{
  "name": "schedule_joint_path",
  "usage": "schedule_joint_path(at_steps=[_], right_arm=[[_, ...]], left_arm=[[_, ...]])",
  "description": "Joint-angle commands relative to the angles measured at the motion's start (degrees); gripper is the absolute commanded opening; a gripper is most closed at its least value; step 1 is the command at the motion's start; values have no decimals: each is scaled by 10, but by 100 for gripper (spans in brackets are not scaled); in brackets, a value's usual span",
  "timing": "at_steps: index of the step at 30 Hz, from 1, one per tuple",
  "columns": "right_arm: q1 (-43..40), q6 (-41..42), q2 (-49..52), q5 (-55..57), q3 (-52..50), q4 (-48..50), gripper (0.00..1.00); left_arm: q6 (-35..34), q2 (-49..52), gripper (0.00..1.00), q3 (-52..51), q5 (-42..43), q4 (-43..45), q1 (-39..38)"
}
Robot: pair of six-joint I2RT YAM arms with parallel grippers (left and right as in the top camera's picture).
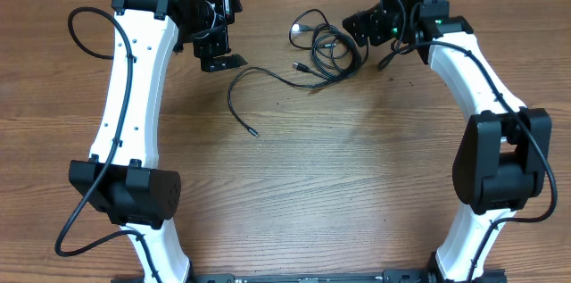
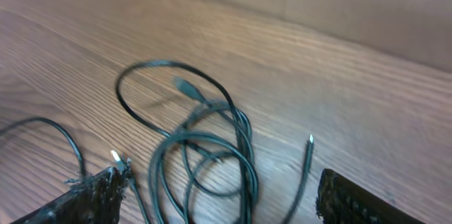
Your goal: Untangle cables
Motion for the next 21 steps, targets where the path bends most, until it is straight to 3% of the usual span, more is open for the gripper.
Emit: schedule_joint_path(at_steps=[1, 11, 18, 21], right_arm=[[2, 2, 30, 25, -5, -23, 84], [11, 8, 88, -19, -5, -69, 80], [11, 14, 140, -19, -5, -91, 55], [11, 14, 145, -19, -5, -91, 52]], left_arm=[[9, -13, 99, 4, -6, -2, 1], [9, -13, 100, 4, -6, -2, 1], [9, -13, 100, 4, -6, -2, 1], [9, -13, 100, 4, -6, -2, 1]])
